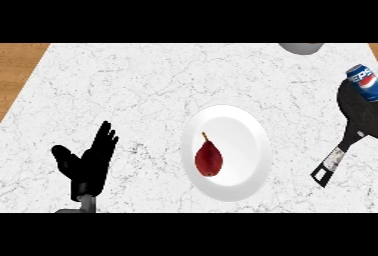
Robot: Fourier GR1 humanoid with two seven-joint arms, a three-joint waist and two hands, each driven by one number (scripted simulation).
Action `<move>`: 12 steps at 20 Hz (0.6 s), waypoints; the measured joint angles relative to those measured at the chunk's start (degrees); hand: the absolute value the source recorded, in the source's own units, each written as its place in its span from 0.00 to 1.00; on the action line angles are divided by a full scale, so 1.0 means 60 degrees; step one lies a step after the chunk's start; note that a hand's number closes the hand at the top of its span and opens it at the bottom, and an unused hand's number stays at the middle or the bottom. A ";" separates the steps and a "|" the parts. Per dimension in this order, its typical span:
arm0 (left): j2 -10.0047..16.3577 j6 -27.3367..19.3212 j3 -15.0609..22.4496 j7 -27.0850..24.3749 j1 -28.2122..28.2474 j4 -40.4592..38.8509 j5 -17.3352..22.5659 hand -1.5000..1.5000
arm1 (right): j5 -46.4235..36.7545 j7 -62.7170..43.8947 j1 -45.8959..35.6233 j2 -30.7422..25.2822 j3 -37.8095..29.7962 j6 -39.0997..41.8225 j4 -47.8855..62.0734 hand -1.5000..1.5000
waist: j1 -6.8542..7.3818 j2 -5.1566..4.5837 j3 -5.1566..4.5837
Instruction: Pick the can from the plate and place it in the pan
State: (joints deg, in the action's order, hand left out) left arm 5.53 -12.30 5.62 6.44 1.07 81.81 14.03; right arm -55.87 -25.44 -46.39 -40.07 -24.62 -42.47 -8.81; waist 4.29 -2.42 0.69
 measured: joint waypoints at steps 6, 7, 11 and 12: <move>-0.0047 -0.0006 -0.0075 -0.0103 0.0150 -0.0114 0.0046 0.50 | 0.1652 0.2000 -0.0131 0.0319 -0.1376 -0.0437 -0.1021 0.00 | -0.0169 0.0102 0.0031; -0.0029 -0.0015 -0.0122 -0.0096 0.0132 -0.0096 0.0067 0.50 | 0.1998 0.2347 -0.0132 0.0398 -0.1654 -0.0472 -0.1196 0.00 | -0.0200 0.0118 0.0030; -0.0044 -0.0044 -0.0183 -0.0185 0.0184 -0.0146 0.0067 0.50 | 0.3512 0.3897 0.0027 0.0711 -0.2814 -0.0206 -0.1844 0.00 | -0.0351 0.0175 0.0021; -0.0010 -0.0060 -0.0215 -0.0145 0.0181 -0.0122 0.0069 0.50 | 0.3902 0.4269 0.0078 0.0691 -0.3110 0.0006 -0.1994 0.00 | -0.0384 0.0188 0.0019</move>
State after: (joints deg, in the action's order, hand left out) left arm 5.47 -12.66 4.33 5.57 2.16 81.08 14.45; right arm -32.46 0.17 -45.92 -35.93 -43.28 -42.43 -20.77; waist 1.98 -1.29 0.80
